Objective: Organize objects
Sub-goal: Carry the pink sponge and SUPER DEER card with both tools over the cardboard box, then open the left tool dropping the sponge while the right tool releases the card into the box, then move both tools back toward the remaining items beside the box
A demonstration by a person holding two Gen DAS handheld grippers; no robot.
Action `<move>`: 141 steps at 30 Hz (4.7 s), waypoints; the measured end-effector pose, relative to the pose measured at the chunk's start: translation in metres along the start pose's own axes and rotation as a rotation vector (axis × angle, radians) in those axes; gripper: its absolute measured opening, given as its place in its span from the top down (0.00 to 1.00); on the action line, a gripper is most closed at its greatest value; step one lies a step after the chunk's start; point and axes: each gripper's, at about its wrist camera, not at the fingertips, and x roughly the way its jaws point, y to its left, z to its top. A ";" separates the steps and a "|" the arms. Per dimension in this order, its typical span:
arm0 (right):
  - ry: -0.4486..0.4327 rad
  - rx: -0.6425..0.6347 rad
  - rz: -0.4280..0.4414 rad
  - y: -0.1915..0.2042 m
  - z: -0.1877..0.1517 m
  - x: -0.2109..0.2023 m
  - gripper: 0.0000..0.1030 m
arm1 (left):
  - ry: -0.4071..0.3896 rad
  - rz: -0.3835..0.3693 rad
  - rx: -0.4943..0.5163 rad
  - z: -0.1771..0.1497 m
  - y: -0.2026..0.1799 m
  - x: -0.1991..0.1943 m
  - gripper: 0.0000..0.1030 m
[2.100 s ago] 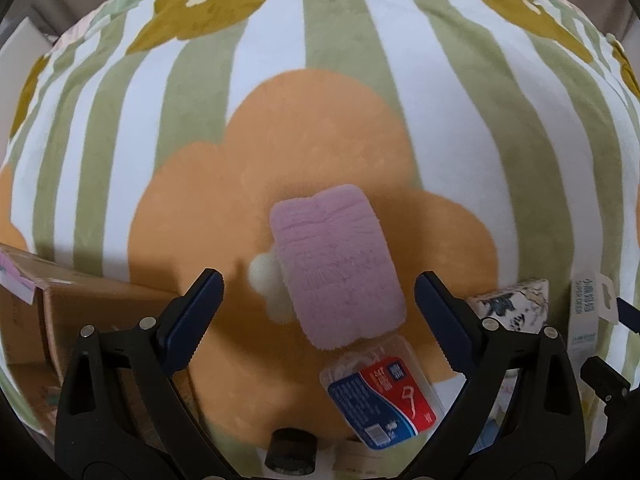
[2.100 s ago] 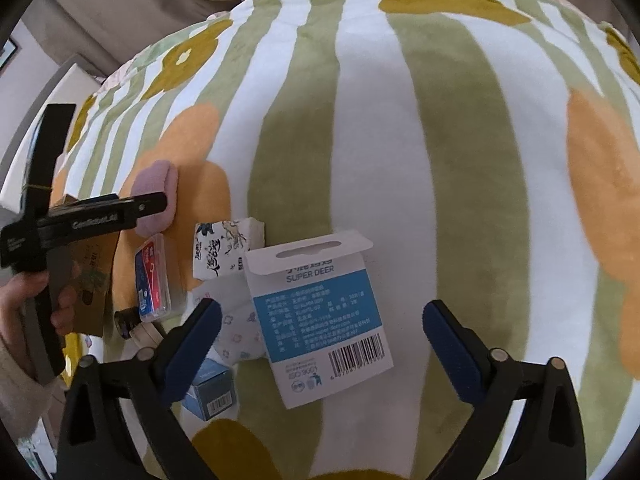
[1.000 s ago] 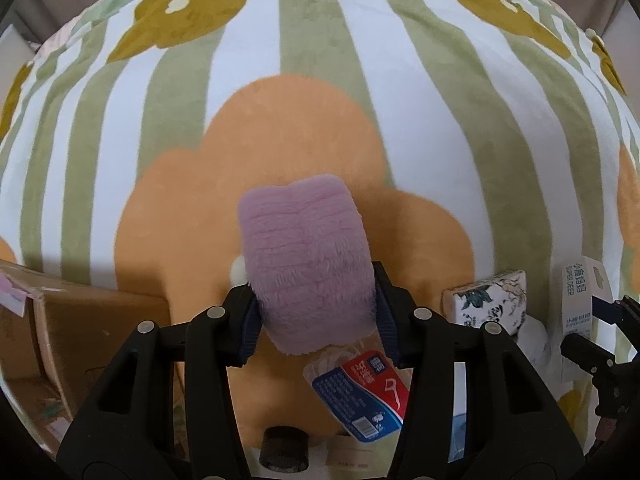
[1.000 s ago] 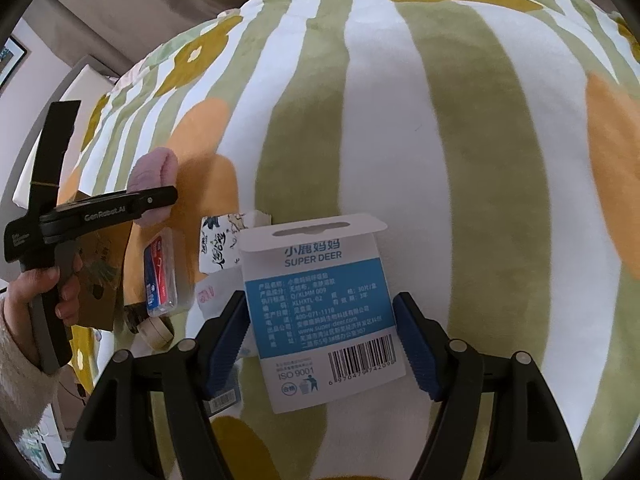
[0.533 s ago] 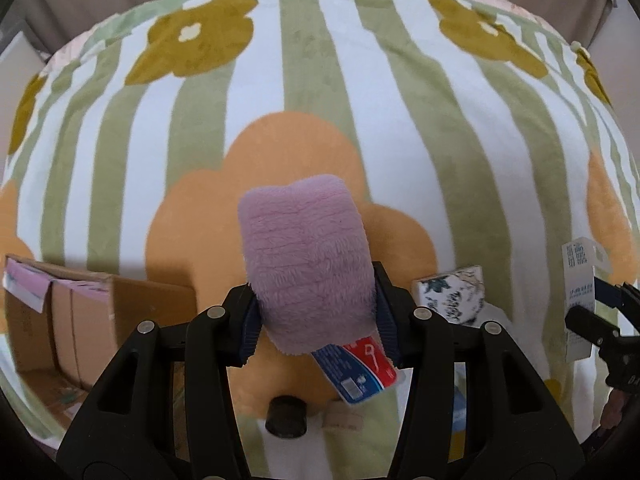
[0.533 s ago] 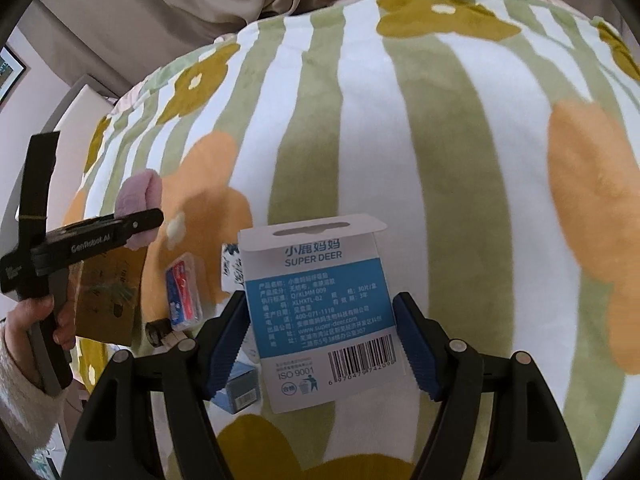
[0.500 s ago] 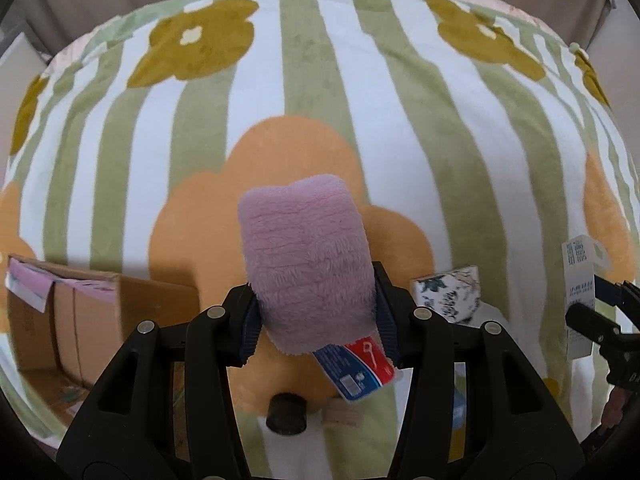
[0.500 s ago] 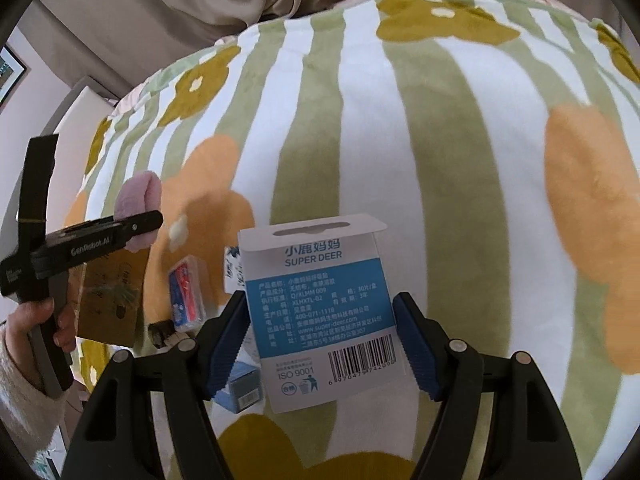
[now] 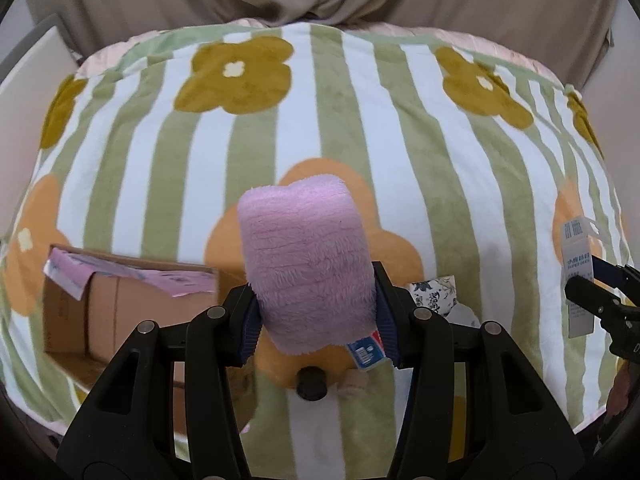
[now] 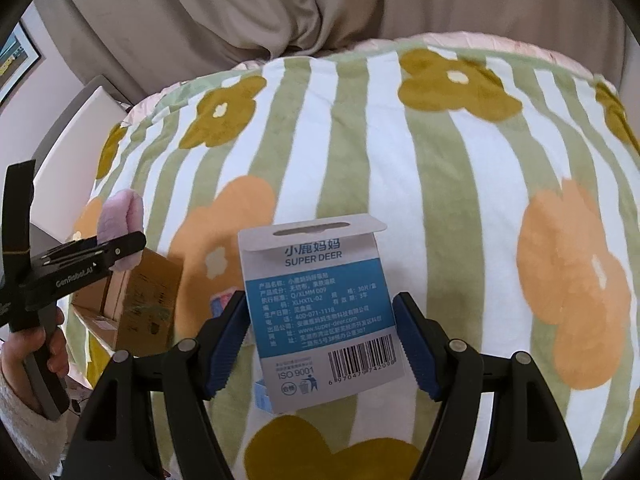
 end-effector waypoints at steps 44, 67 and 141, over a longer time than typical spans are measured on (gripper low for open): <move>-0.018 -0.150 0.026 0.351 0.032 0.105 0.34 | 0.050 0.128 -0.293 -0.071 0.322 -0.040 0.57; 0.072 0.058 -0.269 0.330 0.005 0.208 0.33 | 0.151 0.089 -0.262 -0.097 0.336 0.061 0.57; -0.183 0.001 -0.386 0.300 -0.022 0.029 0.00 | -0.203 0.317 -0.732 -0.035 0.234 -0.098 0.00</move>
